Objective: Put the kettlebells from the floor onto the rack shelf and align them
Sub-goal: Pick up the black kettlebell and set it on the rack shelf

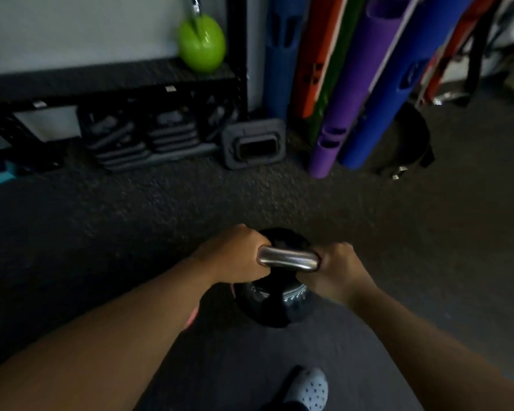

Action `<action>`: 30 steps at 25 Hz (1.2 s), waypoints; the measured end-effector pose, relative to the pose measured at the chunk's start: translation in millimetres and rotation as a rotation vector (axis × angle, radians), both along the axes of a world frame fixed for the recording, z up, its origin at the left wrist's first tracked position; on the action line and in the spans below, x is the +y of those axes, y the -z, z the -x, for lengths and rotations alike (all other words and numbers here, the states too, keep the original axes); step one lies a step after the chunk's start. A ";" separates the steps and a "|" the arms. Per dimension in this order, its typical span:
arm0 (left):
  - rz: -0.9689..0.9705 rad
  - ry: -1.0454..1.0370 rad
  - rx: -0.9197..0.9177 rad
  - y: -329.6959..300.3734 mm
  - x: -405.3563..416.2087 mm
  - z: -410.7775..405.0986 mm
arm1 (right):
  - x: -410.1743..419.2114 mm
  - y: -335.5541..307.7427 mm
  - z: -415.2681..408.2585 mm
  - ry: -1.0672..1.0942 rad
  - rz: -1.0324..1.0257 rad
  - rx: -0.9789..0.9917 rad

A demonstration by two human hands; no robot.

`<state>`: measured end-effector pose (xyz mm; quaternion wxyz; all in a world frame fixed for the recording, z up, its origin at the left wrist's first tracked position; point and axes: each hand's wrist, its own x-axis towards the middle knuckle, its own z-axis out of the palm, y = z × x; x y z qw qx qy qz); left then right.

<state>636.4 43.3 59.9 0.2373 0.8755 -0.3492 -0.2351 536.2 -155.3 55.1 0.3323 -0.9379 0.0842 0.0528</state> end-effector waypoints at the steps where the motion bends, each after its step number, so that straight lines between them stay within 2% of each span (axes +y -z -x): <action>1: -0.009 -0.028 -0.024 -9.3 5.0 -32.8 | 1.7 -7.2 -38.4 -0.039 0.007 -0.025; 8: -0.075 -0.263 -0.122 -56.0 42.9 -220.4 | 30.5 -43.5 -279.9 -0.264 0.026 -0.165; 13: -0.134 -0.318 -0.238 -60.3 84.4 -340.8 | 67.6 -55.0 -424.8 -0.361 0.041 -0.154; 24: -0.211 -0.512 -0.506 -57.5 157.7 -606.6 | 154.5 -47.9 -715.9 -0.375 0.003 -0.326; 30: -0.140 -0.638 -0.573 -37.3 179.2 -741.6 | 183.9 -33.2 -866.5 -0.387 0.035 -0.490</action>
